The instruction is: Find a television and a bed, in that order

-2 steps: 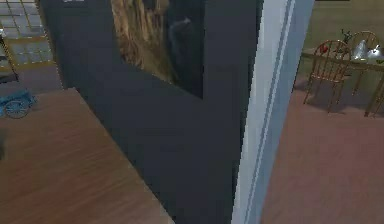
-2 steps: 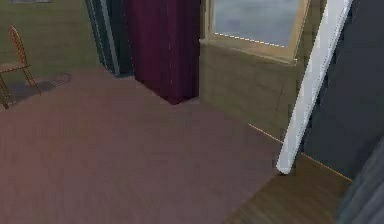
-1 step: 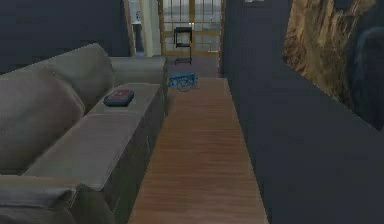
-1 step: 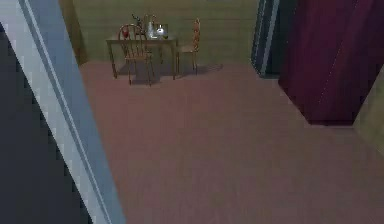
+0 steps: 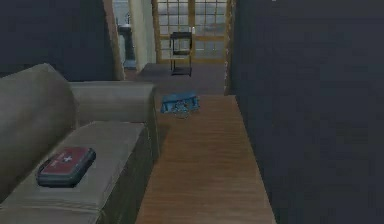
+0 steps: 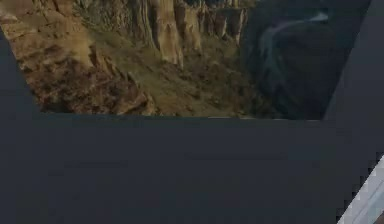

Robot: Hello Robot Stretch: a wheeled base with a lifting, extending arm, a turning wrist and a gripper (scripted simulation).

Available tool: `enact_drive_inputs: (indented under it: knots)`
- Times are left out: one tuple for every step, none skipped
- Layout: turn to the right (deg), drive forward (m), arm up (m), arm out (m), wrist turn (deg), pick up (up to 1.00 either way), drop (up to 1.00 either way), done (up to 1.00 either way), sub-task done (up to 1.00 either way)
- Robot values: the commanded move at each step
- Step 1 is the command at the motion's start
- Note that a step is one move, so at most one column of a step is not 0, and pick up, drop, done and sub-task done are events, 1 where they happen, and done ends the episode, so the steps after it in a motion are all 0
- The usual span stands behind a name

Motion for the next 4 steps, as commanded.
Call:
enact_drive_inputs:
  knots:
    - [0.0, 1.0, 0.0, 0.0, 0.0, 0.0, 0.0, 0.0, 0.0]
    - [-3.0, 0.0, 0.0, 0.0, 0.0, 0.0, 0.0, 0.0, 0.0]
    - [12.0, 0.0, 0.0, 0.0, 0.0, 0.0, 0.0, 0.0, 0.0]
    - [0.0, 1.0, 0.0, 0.0, 0.0, 0.0, 0.0, 0.0, 0.0]
